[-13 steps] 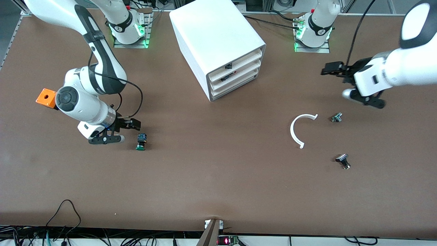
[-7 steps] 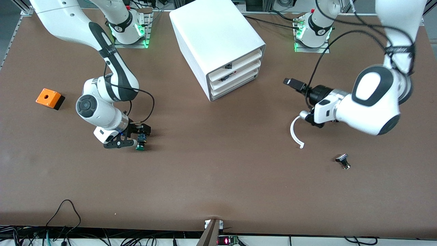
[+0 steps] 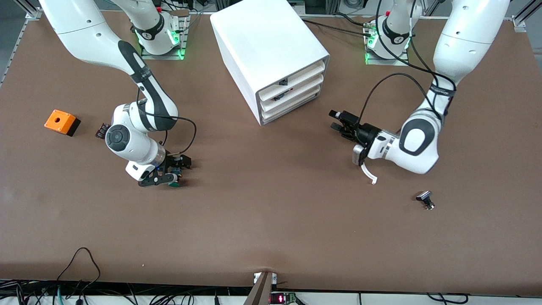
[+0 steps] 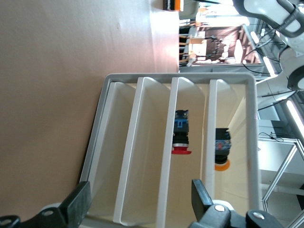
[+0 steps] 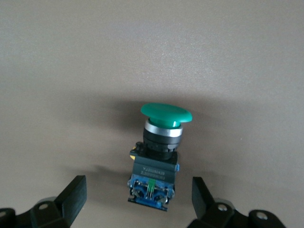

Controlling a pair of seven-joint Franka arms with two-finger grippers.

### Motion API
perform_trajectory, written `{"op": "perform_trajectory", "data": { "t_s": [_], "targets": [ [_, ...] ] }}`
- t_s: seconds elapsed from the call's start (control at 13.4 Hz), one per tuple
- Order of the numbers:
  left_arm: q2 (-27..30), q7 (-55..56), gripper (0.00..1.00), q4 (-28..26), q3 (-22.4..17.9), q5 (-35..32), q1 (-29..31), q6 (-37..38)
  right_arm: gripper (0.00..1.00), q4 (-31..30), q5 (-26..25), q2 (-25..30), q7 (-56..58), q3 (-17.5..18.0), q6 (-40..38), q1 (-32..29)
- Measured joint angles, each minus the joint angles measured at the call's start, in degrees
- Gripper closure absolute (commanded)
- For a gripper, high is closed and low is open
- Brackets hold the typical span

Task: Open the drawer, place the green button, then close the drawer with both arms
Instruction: 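Pull the drawer open with the left gripper while the right gripper lifts the button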

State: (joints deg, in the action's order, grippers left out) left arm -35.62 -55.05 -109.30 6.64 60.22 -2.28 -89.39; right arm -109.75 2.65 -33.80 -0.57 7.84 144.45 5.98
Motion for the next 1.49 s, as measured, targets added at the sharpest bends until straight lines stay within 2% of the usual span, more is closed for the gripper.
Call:
{"op": "perform_trajectory", "data": {
  "t_s": [0.15,0.3,0.37,0.45,0.52,0.6,0.74,1.04,1.12,1.19,1.27,1.34,1.49],
  "targets": [
    [0.1,-2.9,0.1,-2.5,0.9,0.7,0.0,-1.2,0.55,0.0,0.0,-0.3,1.6,-0.2,0.5,0.0],
    [0.4,-4.5,0.14,-3.9,2.2,0.7,0.0,-3.7,0.84,0.0,0.0,-0.3,3.7,-0.6,0.7,0.0],
    [0.7,-4.9,0.16,-4.9,3.6,0.7,-0.1,-6.1,0.95,0.0,0.0,-0.3,4.1,-0.7,0.7,-0.1],
    [1.1,-5.0,0.21,-6.1,5.3,0.7,-0.2,-9.0,1.0,0.0,0.0,-0.3,4.2,-0.8,0.7,-0.1],
    [1.6,-5.1,0.33,-7.6,7.1,0.7,-0.3,-11.8,1.0,0.1,0.0,-0.3,4.2,-0.8,0.7,0.0],
    [2.0,-6.2,0.38,-9.0,8.3,0.7,-0.5,-13.6,1.0,0.1,0.0,-0.3,4.2,-0.8,0.8,0.0],
    [2.2,-10.2,0.39,-11.3,8.8,1.6,-0.8,-14.7,1.0,0.3,0.0,-0.3,4.2,-0.8,0.9,0.1],
    [2.2,-15.3,0.41,-16.4,9.3,8.3,-0.9,-15.0,1.0,2.4,0.0,-0.3,2.4,-0.3,1.1,0.6],
    [2.2,-15.7,0.45,-16.9,9.5,8.6,-1.1,-15.4,1.0,3.3,0.0,-0.2,0.7,-0.3,1.0,1.4],
    [2.2,-16.0,0.52,-17.2,9.6,8.6,-1.3,-15.8,1.0,4.1,0.0,-0.2,-1.3,-0.2,0.8,2.4],
    [2.2,-16.4,0.67,-17.4,9.7,8.6,-1.6,-16.1,1.0,4.8,0.0,-0.3,-3.0,-0.2,0.5,3.4],
    [2.2,-17.0,0.96,-17.6,9.8,8.6,-2.0,-16.5,1.0,5.6,0.0,-0.3,-4.8,-0.2,0.0,4.5],
    [2.2,-18.2,1.0,-17.7,9.8,8.6,-2.8,-17.8,1.0,7.7,0.0,-0.3,-8.1,-0.2,-2.0,6.5]
  ]
}}
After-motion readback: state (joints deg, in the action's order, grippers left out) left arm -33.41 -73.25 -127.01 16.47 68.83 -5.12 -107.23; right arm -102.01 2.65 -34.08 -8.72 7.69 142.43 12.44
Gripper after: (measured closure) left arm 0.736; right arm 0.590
